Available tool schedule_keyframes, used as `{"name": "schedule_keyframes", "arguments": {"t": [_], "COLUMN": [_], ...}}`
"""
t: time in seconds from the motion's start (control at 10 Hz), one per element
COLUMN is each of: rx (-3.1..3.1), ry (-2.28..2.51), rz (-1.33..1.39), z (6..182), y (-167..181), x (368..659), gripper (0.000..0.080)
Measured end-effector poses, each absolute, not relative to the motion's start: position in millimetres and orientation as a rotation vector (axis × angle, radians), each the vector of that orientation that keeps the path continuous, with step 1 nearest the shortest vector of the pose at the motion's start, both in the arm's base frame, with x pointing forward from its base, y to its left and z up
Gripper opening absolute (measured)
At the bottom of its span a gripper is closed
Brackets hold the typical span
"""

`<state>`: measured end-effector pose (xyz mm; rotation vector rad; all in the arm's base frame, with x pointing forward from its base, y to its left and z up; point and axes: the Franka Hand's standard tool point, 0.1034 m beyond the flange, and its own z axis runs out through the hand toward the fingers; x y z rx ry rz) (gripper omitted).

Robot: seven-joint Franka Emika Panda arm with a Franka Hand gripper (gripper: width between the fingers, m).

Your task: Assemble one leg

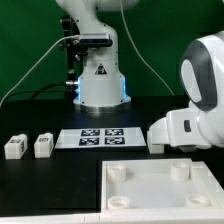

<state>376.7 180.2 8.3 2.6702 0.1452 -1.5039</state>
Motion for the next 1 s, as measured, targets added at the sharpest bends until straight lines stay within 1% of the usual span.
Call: {"name": "schedule_keyframes", "arguments": {"t": [0.1,0.8,0.9,1.0], "rx": [2.670,2.673,2.697,2.744], "ry": [0.145,0.145,0.176,0.191], "rz": [-1.504,-1.503,-1.496,-1.450], "z": [8.4,9.1,18.7,36.5], "y": [180.2,179.7,176.2,170.3], "x": [376.7,378.2,388.3,404.4], "gripper": [0.0290,0.0291,0.0291,0.0291]}}
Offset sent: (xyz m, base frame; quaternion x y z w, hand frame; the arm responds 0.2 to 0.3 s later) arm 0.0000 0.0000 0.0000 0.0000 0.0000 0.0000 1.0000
